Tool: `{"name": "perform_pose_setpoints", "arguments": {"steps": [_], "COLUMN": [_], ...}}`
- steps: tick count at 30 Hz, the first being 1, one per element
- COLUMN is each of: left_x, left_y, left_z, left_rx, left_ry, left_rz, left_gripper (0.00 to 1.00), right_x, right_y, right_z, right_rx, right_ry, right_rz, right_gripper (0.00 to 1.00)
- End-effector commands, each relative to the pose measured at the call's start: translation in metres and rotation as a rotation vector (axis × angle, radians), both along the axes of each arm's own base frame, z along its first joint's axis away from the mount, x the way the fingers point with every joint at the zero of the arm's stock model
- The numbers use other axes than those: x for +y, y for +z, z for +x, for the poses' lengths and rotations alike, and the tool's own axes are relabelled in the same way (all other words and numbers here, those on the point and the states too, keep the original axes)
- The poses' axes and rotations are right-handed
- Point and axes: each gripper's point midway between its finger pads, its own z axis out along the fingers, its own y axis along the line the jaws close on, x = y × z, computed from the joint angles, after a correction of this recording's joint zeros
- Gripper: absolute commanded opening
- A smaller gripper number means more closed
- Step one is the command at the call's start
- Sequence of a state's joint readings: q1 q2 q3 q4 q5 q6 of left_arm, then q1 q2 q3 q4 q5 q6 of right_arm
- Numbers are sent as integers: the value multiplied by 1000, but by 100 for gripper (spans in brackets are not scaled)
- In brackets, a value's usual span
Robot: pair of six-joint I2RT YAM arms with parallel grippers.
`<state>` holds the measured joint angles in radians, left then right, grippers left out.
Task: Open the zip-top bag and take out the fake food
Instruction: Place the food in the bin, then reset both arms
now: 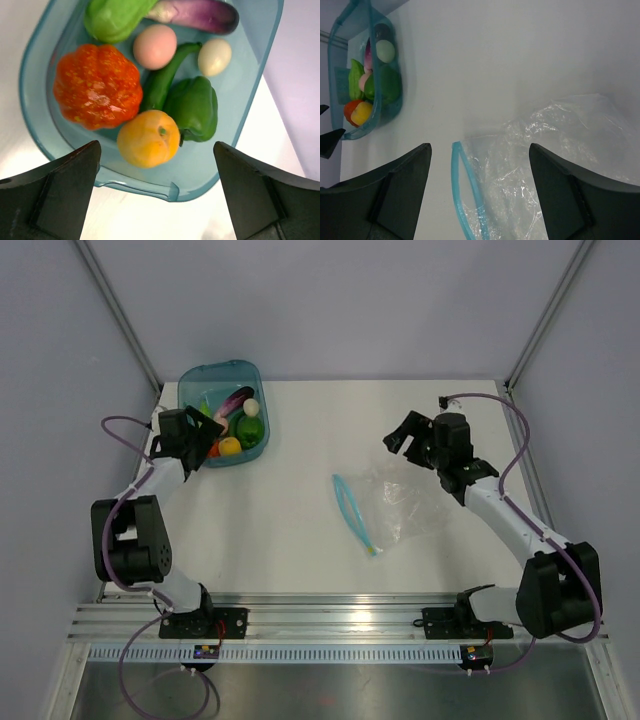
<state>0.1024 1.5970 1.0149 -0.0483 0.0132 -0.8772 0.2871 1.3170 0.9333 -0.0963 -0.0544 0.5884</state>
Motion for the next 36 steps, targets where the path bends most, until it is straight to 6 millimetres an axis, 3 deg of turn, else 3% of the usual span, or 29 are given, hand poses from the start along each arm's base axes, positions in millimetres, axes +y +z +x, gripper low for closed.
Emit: {"name": "perform_pose_setpoints", "arguments": {"steps": [1,2,3,5,6,7,8,9,10,11,12,14,15,16,18,20,21,23,26,30,32,36], "left_x": [-21,-25,-28,-38,-41,-44,-49,-52,-59,-59,-61,-70,-72,-76,-85,-88,-86,-84,-83,-83,-80,-75], "left_y": [32,21,32,20,32,34,22,27,41,33,36,48,36,51,44,60,54,67,68,84,90,86], "left_z": [-7,-19,-26,-45,-55,-61,-73,-79,-87,-96,-102,-116,-126,-135,-151,-165,-171,-181,-188,-194,-194,-191], "left_rx": [-139,-116,-149,-167,-221,-246,-253,-279,-327,-321,-337,-394,-383,-446,-476,-575,-581,-658,-676,-749,-762,-719], "left_ry": [-40,-34,-32,-25,-26,-24,-14,-19,-35,-39,-52,-100,-118,-144,-211,-251,-252,-266,-273,-292,-293,-273], "left_rz": [-65,-65,-64,-93,-96,-99,-81,-68,-60,-35,-28,-35,-39,-48,-53,-33,-22,23,48,93,132,158], "left_gripper": [99,99,99,99,99,99,99,99,99,99,99,99,99,99,99,99,99,99,99,99,99,99], "right_x": [-3,-4,-7,-8,-9,-11,-12,-14,-16,-18,-21,-27,-29,-30,-28,-22,-23,-27,-33,-46,-58,-73], "right_y": [33,33,29,42,40,52,54,49,59,50,56,46,43,44,38,38,33,20,9,21,15,15], "right_z": [-1,-2,-4,-5,-8,-13,-17,-21,-28,-32,-36,-41,-43,-46,-53,-60,-64,-72,-83,-91,-92,-95], "right_rx": [-131,-140,-136,-191,-205,-244,-258,-269,-306,-298,-321,-306,-296,-296,-258,-236,-215,-171,-166,-254,-272,-299], "right_ry": [16,12,2,-8,-10,-11,-14,-17,-23,-36,-44,-76,-83,-88,-78,-43,-37,-44,-57,-107,-171,-256], "right_rz": [1,0,-5,8,10,22,30,37,53,56,62,63,64,69,86,101,95,72,52,62,49,49], "right_gripper": [87,87,87,87,87,87,87,88,88,88,89,89,89,89,89,89,89,89,89,89,89,90]}}
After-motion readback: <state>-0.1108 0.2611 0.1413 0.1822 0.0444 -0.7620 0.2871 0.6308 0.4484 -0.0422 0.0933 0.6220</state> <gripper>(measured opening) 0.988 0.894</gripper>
